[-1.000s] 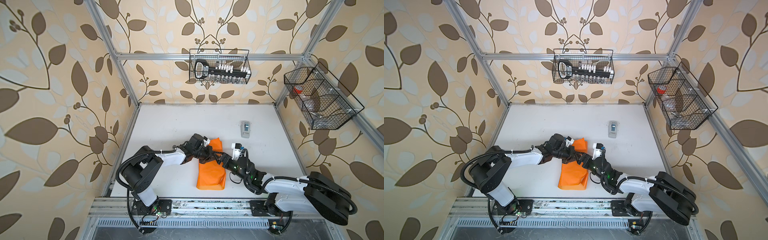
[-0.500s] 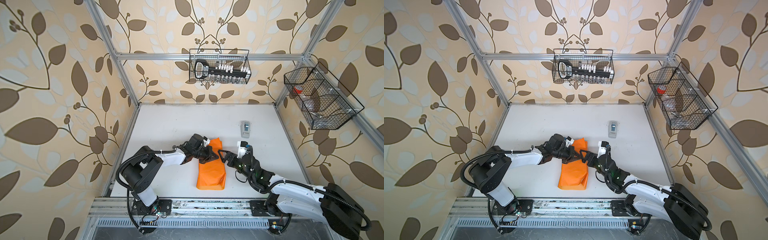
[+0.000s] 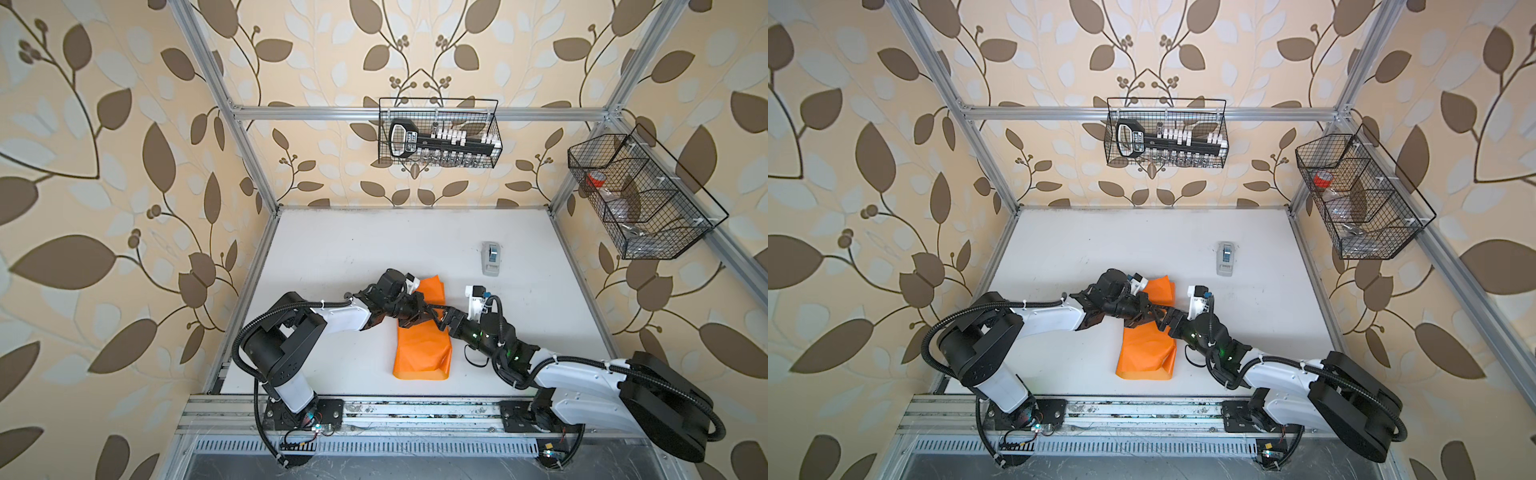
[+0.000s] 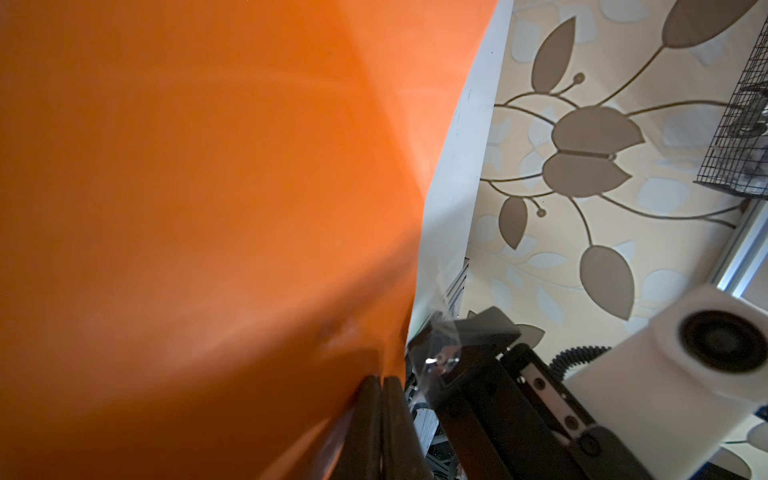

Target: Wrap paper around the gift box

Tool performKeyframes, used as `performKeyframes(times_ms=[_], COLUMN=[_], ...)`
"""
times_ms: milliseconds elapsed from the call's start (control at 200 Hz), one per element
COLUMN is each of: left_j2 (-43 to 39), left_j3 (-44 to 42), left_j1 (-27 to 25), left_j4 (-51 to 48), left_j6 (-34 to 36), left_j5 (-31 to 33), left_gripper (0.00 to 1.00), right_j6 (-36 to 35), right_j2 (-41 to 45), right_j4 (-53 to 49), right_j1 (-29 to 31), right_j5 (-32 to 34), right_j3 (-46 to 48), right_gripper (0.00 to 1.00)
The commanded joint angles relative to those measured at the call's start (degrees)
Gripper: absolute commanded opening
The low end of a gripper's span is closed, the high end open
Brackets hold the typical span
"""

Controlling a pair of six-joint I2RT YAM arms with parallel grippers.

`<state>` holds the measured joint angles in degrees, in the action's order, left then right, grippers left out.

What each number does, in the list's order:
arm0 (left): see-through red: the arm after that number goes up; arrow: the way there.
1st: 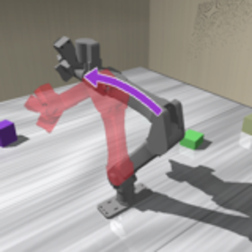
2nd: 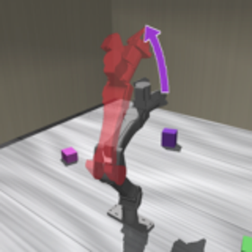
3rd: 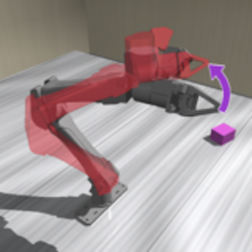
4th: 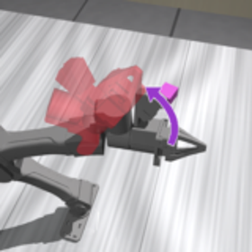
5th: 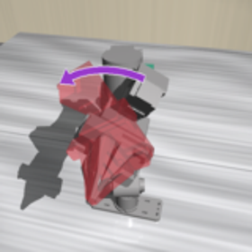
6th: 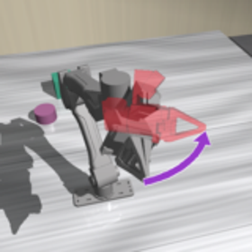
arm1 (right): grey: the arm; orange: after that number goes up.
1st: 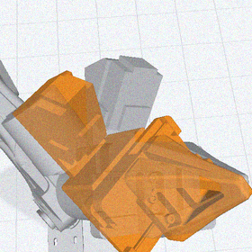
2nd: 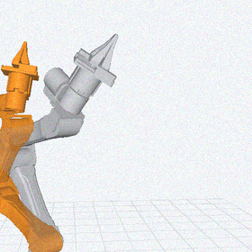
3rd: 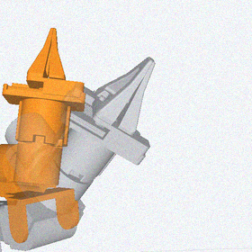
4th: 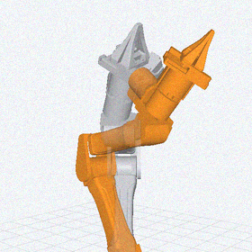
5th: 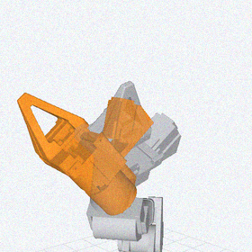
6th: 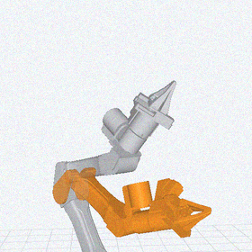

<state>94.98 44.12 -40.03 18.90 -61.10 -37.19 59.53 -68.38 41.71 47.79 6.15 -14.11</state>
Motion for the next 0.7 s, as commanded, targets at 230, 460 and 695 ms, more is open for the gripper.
performKeyframes(times_ms=[230,460,695], left_j2=[0.9,2.5,3.7], left_j3=[-2.9,-3.0,-4.5], left_j1=[0.5,0.5,0.5], left_j4=[-0.3,3.1,8.8], left_j6=[-2.9,-4.8,-8.3], left_j5=[0.0,-1.8,-3.2], left_gripper=[0.31,0.32,0.30], right_j6=[1.2,1.6,1.0], right_j2=[-0.3,-1.5,-4.0], right_j4=[2.7,3.6,3.5], right_j1=[0.4,0.4,1.6], right_j5=[1.1,1.4,2.3], right_j3=[-1.0,-1.9,-4.2], right_gripper=[0.94,0.94,0.94])
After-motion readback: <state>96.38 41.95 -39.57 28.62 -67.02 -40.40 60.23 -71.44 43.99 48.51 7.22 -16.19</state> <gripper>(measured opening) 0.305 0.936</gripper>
